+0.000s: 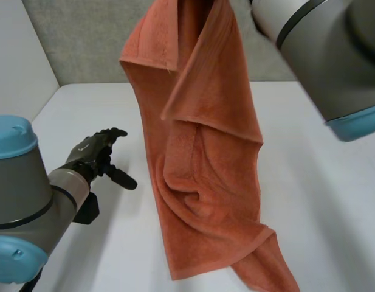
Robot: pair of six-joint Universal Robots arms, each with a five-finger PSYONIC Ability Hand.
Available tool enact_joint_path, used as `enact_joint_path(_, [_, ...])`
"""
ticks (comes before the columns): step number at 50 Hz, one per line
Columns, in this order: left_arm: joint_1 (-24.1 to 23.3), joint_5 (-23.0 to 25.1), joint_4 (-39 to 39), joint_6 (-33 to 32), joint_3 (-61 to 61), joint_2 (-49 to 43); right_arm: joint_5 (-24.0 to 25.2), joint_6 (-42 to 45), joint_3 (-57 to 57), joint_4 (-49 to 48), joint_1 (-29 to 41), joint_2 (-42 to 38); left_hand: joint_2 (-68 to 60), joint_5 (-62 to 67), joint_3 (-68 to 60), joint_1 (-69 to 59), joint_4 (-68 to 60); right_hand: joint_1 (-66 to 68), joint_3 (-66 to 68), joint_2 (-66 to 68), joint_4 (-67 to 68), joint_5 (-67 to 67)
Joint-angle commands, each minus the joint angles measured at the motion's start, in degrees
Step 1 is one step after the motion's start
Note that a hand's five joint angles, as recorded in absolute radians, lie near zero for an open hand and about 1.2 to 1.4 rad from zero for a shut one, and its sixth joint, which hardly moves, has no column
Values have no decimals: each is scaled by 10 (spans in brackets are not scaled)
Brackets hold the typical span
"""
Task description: Fold the laundry
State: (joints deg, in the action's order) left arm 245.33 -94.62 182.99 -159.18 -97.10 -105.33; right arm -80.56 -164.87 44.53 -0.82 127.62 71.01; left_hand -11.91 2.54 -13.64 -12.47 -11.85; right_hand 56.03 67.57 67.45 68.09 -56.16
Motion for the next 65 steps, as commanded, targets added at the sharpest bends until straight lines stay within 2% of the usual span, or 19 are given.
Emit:
enact_joint_path(1, [-21, 4, 3, 34, 21, -58, 1, 1, 35, 9, 4, 57, 19, -25, 36, 25, 19, 240, 124, 126, 119, -138])
enact_joint_path(4, [-31, 14, 1, 38, 31, -73, 2, 1, 56, 10, 3, 85, 19, -25, 36, 25, 19, 240, 124, 126, 119, -138])
enact_joint_path(9, [-48, 108, -2, 56, 38, -86, 3, 1, 74, 11, -4, 116, 14, -20, 31, 19, 13, 240, 124, 126, 119, -138])
enact_joint_path(13, [-49, 139, 3, 82, 44, -95, 1, 2, 85, 12, -8, 133, -18, 12, -1, -13, -19, 240, 124, 126, 119, -138])
enact_joint_path(18, [-49, 127, 4, 90, 69, -131, -6, 0, 94, 13, -36, 170, -208, 202, -191, -202, -209, 240, 124, 126, 119, -138])
enact_joint_path(19, [-49, 124, 4, 90, 74, -137, -6, 0, 97, 12, -43, 178, -285, 279, -268, -279, -286, 240, 124, 126, 119, -138])
enact_joint_path(20, [-49, 116, 4, 89, 81, -146, -6, -1, 104, 12, -57, 191, -509, 503, -492, -503, -510, 240, 124, 126, 119, -138])
enact_joint_path(22, [-49, 101, 4, 87, 84, -153, -6, -1, 113, 14, -82, 202, -680, 674, -663, -675, -681, 240, 124, 126, 119, -138])
enact_joint_path(28, [-40, 63, 14, 82, 87, -132, -5, -3, 144, 54, -157, 203, -681, 675, -664, -675, -681, 240, 124, 126, 119, -138])
enact_joint_path(34, [38, 62, 47, 69, 76, -26, -4, 0, 180, 103, -240, 171, -681, 675, -664, -675, -681, 240, 124, 126, 119, -138])
enact_joint_path(39, [87, 66, 51, -16, 81, 42, 3, 8, 213, 139, -283, 132, -681, 675, -664, -675, -681, 240, 124, 126, 119, -138])
enact_joint_path(44, [98, 68, 51, -146, 79, 79, 4, 41, 249, 190, -286, 56, -681, 675, -664, -675, -681, 240, 124, 126, 119, -138])
enact_joint_path(45, [96, 72, 48, -189, 81, 79, 1, 51, 253, 198, -285, 45, -681, 675, -664, -675, -681, 240, 124, 126, 119, -138])
enact_joint_path(47, [96, 75, 47, -209, 80, 79, -1, 75, 263, 213, -285, 22, -681, 675, -664, -675, -681, 240, 124, 126, 119, -138])
enact_joint_path(50, [93, 95, 40, -291, 71, 65, -7, 106, 267, 230, -284, -14, -681, 675, -664, -675, -681, 240, 124, 126, 119, -138])
enact_joint_path(53, [89, 99, 38, -339, 69, 9, -2, 116, 267, 226, -275, -52, -681, 675, -664, -675, -681, 240, 124, 126, 119, -138])
enact_joint_path(58, [72, 95, 40, -389, 110, -70, -2, 73, 240, 153, -247, -76, -681, 675, -664, -675, -681, 240, 124, 126, 119, -138])
enact_joint_path(62, [57, 93, 56, -440, 223, -127, -4, 31, 207, 85, -242, -79, -681, 675, -664, -675, -681, 240, 124, 126, 119, -138])
enact_joint_path(65, [56, 79, 112, -454, 299, -129, -5, -27, 156, -15, -247, -80, -681, 675, -664, -675, -681, 240, 124, 126, 119, -138])
